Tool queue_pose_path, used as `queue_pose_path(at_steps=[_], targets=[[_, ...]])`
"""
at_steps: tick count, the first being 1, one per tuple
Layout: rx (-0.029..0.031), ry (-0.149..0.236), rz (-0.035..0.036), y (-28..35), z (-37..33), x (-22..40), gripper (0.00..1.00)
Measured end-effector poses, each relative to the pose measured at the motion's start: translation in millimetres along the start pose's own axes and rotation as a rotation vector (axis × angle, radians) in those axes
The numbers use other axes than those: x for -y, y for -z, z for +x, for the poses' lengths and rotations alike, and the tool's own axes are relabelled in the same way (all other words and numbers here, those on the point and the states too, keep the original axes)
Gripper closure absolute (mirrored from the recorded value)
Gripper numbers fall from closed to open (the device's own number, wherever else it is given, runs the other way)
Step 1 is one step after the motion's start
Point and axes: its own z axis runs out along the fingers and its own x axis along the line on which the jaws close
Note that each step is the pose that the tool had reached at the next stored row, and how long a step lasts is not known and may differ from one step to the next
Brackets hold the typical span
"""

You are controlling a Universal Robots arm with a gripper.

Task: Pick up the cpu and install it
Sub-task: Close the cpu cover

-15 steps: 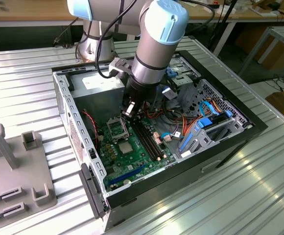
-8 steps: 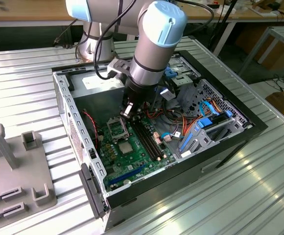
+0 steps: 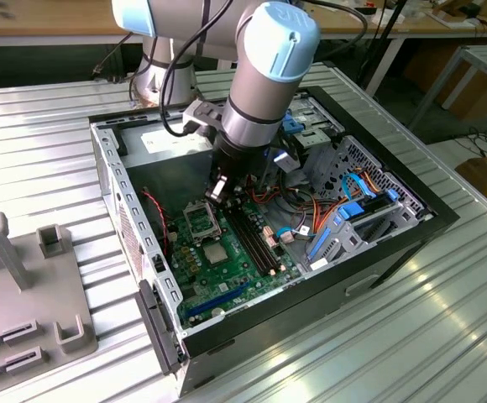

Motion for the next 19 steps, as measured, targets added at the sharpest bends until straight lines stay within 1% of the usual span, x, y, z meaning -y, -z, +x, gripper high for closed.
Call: queue_pose_path(at_steps=[1, 5, 7, 12, 16, 18, 19], targets=[[-0.0008, 0.004, 0.0005, 0.1, 0.3, -0.3, 0.89], [-0.0186, 0.028, 0.0183, 1.2, 1.5, -1.3, 0.89], [-0.0212, 0.034, 0.0204, 2.2, 1.4, -1.3, 0.89], [-0.0242, 0.047, 0.0225, 5.9, 1.4, -1.8, 0.89], [-0.0300, 0.055, 0.0282, 9.5, 1.2, -2.1, 0.89], [-0.0356, 0.057, 0.0342, 10.6, 1.3, -2.3, 0.89], [-0.0412, 0.058, 0.0404, 11.0, 1.3, -2.3, 0.89]])
